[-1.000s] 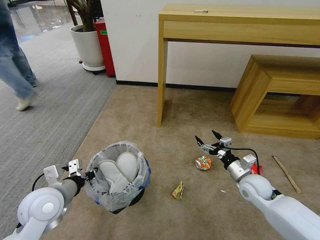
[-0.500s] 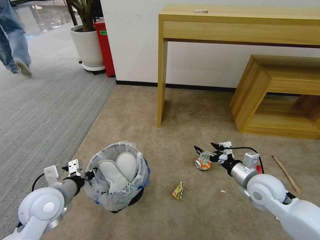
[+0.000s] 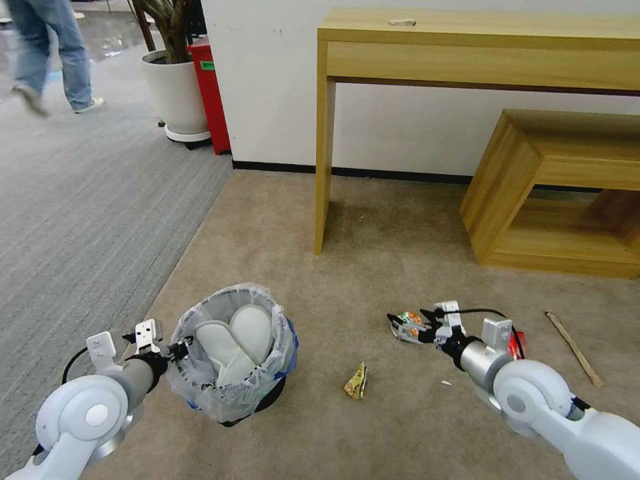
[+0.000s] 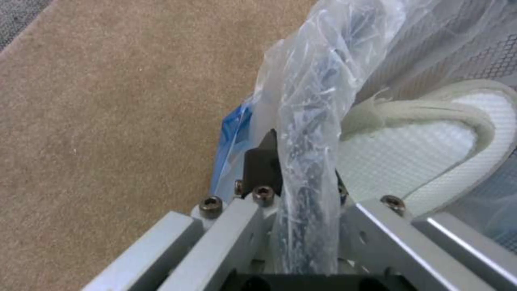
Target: Pick up the trash bin and place the garbage on the floor into it.
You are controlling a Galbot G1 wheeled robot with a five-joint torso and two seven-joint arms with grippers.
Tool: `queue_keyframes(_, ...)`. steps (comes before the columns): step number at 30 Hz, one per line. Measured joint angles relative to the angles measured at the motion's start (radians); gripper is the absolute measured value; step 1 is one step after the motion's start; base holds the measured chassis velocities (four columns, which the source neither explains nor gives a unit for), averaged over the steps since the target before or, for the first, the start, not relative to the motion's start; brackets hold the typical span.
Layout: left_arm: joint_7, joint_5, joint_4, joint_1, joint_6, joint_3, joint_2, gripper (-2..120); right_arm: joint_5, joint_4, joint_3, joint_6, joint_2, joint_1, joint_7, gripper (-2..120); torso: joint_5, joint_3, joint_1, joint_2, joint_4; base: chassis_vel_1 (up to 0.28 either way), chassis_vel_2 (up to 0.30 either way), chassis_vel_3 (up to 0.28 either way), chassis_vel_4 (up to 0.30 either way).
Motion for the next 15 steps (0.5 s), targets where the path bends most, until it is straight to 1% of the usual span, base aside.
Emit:
queue_keyframes(6,0.001,0.001,0.005,-0.005,0.000,0.002,-0.001,1,0.007,0.000,-0.030,-0.011,0.002,-0.028,0.023,100,0.0000,0.000,0.000,0.000,0.0000,0.000,0.000,0.000,0.000)
queue_keyframes(10,0.001,0.002,0.011,-0.010,-0.001,0.005,-0.003,1,0.001,-0.007,-0.066,-0.004,0.000,-0.039,0.029,100,0.0000,0.000,0.000,0.000,0.0000,0.000,0.000,0.000,0.000)
queue_keyframes(13,0.003,0.004,0.017,-0.012,-0.001,0.007,-0.006,1,0.007,-0.014,-0.116,0.006,0.011,-0.038,0.045,100,0.0001,0.000,0.000,0.000,0.0000,0.000,0.000,0.000,0.000)
queue_keyframes(15,0.004,0.005,0.018,-0.012,-0.001,0.008,-0.006,1,0.013,-0.015,-0.125,0.007,0.013,-0.036,0.046,100,0.0000,0.000,0.000,0.000,0.0000,0.000,0.000,0.000,0.000)
